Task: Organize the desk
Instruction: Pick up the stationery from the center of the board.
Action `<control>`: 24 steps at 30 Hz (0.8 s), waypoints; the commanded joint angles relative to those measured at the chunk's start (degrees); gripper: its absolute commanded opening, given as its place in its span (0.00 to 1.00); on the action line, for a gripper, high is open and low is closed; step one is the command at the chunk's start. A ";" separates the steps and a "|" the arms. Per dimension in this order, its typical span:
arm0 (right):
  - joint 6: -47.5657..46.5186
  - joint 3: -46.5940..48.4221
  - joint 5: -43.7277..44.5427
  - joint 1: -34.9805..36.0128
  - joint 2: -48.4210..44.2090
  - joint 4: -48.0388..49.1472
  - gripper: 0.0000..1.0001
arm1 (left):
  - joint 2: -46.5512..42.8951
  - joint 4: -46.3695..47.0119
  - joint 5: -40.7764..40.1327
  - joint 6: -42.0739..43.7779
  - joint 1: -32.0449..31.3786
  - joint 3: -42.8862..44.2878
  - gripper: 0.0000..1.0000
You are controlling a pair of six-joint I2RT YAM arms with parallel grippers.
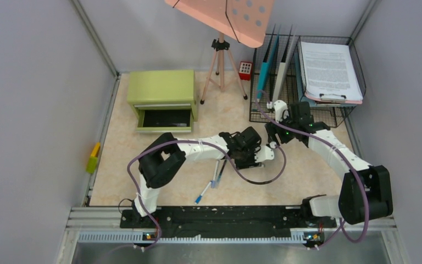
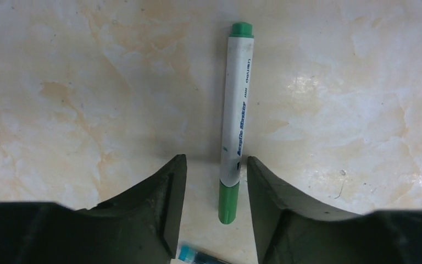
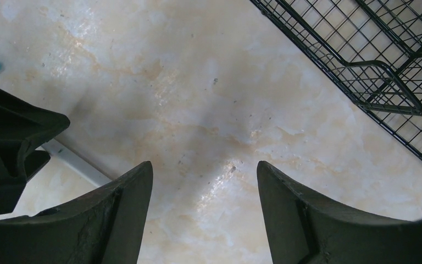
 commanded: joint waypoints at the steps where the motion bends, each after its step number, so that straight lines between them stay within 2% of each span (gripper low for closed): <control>1: -0.06 1.76 -0.49 -0.85 -0.05 0.69 0.69 | 1.76 -1.56 -0.70 0.42 -0.36 -0.23 0.46; 11: -0.04 1.92 -0.27 -1.36 0.22 0.54 0.68 | -3.29 -2.08 -5.26 1.12 -1.35 -5.59 0.02; 12: -0.06 1.95 -0.16 -1.36 0.35 0.52 0.68 | -4.13 -2.31 -5.71 1.37 -1.34 -5.59 0.00; 24: -0.06 1.98 0.49 -1.66 0.53 0.39 0.67 | -13.06 -4.23 -10.31 5.46 -1.37 -4.97 0.00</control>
